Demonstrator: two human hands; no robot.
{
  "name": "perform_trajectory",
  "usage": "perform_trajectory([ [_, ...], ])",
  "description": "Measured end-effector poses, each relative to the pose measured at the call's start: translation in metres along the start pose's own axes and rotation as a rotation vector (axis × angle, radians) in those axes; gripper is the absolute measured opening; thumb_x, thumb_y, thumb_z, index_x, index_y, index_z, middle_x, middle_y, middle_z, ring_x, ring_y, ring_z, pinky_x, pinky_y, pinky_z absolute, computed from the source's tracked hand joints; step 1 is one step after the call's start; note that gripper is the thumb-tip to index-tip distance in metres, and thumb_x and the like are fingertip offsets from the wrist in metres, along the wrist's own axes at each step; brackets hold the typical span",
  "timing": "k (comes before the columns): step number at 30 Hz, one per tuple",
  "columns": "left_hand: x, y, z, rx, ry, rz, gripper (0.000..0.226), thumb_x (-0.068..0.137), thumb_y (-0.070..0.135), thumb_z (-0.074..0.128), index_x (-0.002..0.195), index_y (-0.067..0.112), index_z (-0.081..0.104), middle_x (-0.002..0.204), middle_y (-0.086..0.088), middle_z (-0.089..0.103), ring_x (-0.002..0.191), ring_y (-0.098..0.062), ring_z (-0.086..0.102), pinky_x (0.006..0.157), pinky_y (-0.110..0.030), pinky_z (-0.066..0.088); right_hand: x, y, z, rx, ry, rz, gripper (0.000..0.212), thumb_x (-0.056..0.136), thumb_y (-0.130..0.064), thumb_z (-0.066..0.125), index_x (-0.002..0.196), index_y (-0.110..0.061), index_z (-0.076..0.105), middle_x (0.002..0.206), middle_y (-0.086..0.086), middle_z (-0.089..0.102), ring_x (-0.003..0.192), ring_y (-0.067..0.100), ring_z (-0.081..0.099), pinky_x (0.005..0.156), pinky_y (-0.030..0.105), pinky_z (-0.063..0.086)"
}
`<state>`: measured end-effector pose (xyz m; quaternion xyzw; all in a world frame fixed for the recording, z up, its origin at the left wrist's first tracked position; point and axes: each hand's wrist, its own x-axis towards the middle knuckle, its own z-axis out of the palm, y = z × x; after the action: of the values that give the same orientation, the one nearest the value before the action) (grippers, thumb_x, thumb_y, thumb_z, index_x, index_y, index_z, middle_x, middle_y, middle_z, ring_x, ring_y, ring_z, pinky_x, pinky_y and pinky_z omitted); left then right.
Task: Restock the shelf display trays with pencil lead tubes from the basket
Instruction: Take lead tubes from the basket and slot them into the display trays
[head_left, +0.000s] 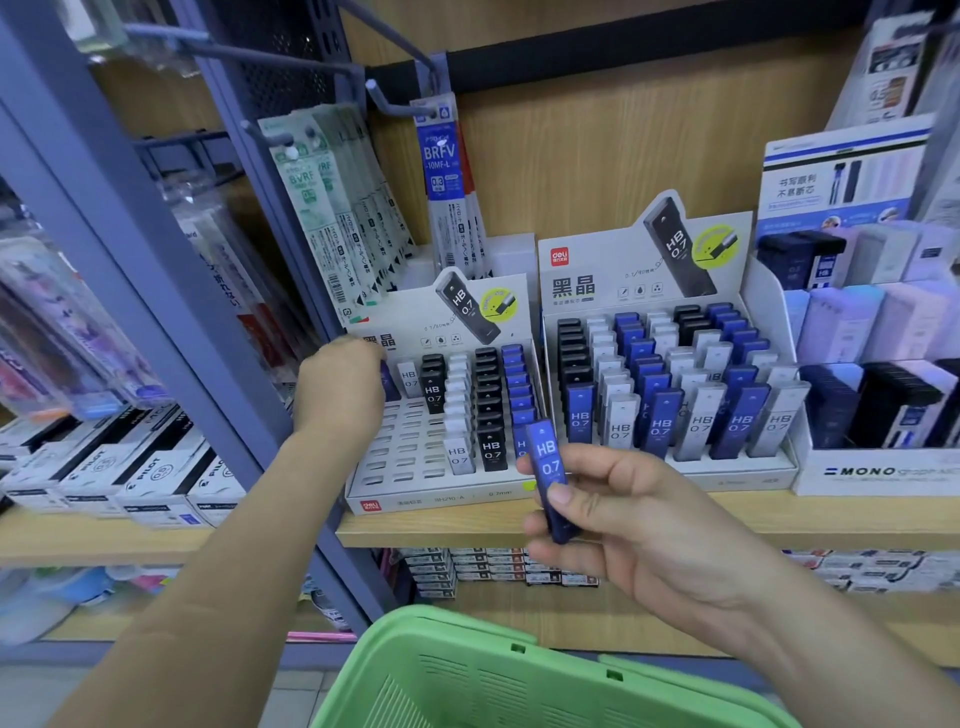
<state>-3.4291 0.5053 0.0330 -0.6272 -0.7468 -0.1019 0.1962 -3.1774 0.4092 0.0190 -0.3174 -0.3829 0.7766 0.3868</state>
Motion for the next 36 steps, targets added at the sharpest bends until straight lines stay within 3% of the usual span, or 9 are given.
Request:
perform_trajectory([
  [6,0.002,-0.002,0.006,-0.078,0.070,-0.082,0.023,0.085,-0.005,0.053,0.102,0.007,0.062,0.092,-0.019,0.064,0.083,-0.038,0.059,0.062,-0.037,0.041,0.003,0.003,0.006,0.083,0.082,-0.045,0.030,0.081,0.008,0.060,0.111,0.004,0.061,0.075,0.016,0.065,0.067,0.027,0.072,0.059,0.029,0.060],
  [10,-0.002,0.001,0.008,0.063,0.011,-0.020,0.030,0.079,-0.008,0.053,0.099,0.007,0.069,0.101,-0.014,0.058,0.089,-0.033,0.055,0.062,-0.035,0.039,0.001,0.001,0.007,0.002,0.138,-0.075,0.049,0.068,-0.009,0.069,0.116,-0.007,0.062,0.078,0.014,0.070,0.064,0.025,0.072,0.050,0.026,0.056],
  [15,-0.012,0.007,-0.011,0.031,-0.078,0.035,0.032,0.083,-0.001,0.050,0.109,0.010,0.066,0.104,-0.012,0.064,0.096,-0.033,0.059,0.067,-0.034,0.042,0.002,0.002,0.008,-0.079,0.205,-0.135,0.050,0.064,-0.017,0.072,0.113,-0.012,0.062,0.082,0.015,0.074,0.052,0.018,0.065,0.046,0.022,0.050],
  [18,-0.020,0.018,-0.042,-0.573,-0.214,0.004,0.021,0.094,0.012,0.053,0.107,0.010,0.071,0.091,-0.005,0.071,0.087,-0.024,0.067,0.079,-0.035,0.055,0.005,0.004,0.008,-0.091,0.224,-0.160,0.042,0.072,-0.011,0.072,0.113,-0.009,0.063,0.079,0.014,0.073,0.050,0.015,0.062,0.046,0.021,0.048],
  [20,-0.030,0.031,-0.070,-1.117,-0.530,-0.015,0.025,0.095,0.024,0.058,0.103,0.005,0.071,0.087,-0.009,0.074,0.071,-0.017,0.067,0.071,-0.030,0.059,0.008,0.005,0.008,-0.137,0.245,-0.181,0.029,0.081,-0.002,0.069,0.109,-0.009,0.066,0.077,0.012,0.072,0.049,0.012,0.060,0.047,0.020,0.047],
  [23,-0.042,0.043,-0.091,-1.264,-0.713,0.131,0.032,0.081,0.032,0.063,0.099,0.007,0.071,0.087,-0.012,0.073,0.068,-0.015,0.067,0.065,-0.023,0.057,0.010,0.007,0.012,-0.208,0.265,-0.227,0.021,0.085,0.003,0.068,0.100,-0.012,0.068,0.076,0.010,0.070,0.051,0.012,0.062,0.050,0.020,0.049],
  [26,-0.043,0.046,-0.097,-1.249,-0.554,0.163,0.015,0.079,0.010,0.070,0.094,0.006,0.072,0.075,-0.010,0.072,0.064,-0.013,0.067,0.063,-0.020,0.056,0.013,0.009,0.013,-0.339,0.315,-0.280,0.020,0.088,0.004,0.066,0.096,-0.014,0.069,0.079,0.006,0.070,0.059,0.013,0.067,0.057,0.022,0.054],
  [30,-0.023,0.016,-0.100,-1.181,-0.153,-0.040,0.011,0.087,0.001,0.065,0.093,0.008,0.070,0.065,-0.002,0.071,0.060,-0.012,0.068,0.063,-0.021,0.057,0.018,0.014,0.001,-0.899,0.399,-0.371,0.024,0.092,-0.007,0.060,0.100,-0.029,0.067,0.095,-0.014,0.068,0.079,-0.001,0.064,0.069,0.010,0.048],
  [36,-0.019,-0.001,-0.060,-0.455,0.058,0.013,0.012,0.088,0.013,0.062,0.095,0.019,0.070,0.089,-0.004,0.072,0.088,-0.026,0.065,0.081,-0.032,0.051,0.018,0.023,-0.001,-1.398,0.278,-0.432,0.047,0.095,-0.011,0.052,0.140,-0.024,0.049,0.137,-0.010,0.052,0.121,0.007,0.050,0.101,0.015,0.032],
])
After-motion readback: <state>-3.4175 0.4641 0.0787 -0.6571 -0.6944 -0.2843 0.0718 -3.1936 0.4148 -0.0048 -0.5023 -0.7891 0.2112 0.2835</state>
